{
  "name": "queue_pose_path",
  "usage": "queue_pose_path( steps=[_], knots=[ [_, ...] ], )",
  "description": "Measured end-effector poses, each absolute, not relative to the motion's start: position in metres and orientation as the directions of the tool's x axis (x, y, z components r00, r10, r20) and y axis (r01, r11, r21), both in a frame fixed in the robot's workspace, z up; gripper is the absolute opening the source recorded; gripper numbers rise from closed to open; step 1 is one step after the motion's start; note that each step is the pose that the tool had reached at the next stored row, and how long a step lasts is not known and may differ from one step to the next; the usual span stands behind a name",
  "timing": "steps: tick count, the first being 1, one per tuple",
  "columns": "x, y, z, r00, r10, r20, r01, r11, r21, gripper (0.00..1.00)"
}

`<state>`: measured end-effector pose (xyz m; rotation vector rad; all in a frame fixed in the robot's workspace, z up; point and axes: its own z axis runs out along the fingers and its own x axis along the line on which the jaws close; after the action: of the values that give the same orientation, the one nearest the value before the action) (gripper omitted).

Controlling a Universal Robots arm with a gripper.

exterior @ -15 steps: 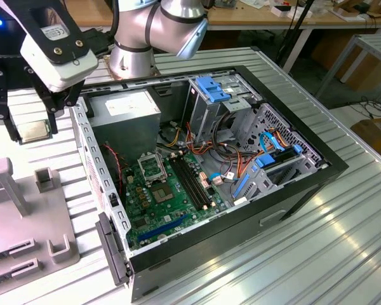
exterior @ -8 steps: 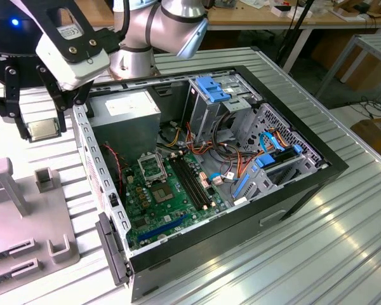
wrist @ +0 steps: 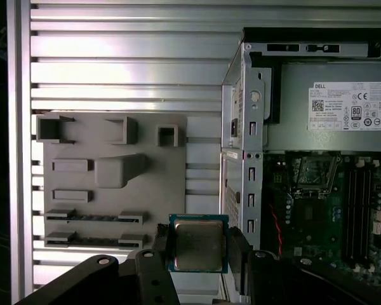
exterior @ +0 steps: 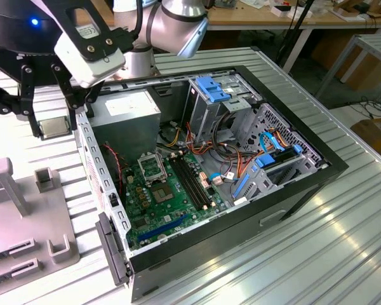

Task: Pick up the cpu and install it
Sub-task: 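Pick up the cpu and move it towards the insertion slot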

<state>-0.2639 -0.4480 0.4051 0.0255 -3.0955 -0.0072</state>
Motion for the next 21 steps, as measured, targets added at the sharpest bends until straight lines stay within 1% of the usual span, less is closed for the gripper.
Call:
queue_pose_path(
  steps=[21],
  knots=[
    [-0.230,-0.448,0.405,-0.999,-0.017,0.046,-0.016,1.000,0.005,0.47]
  ],
)
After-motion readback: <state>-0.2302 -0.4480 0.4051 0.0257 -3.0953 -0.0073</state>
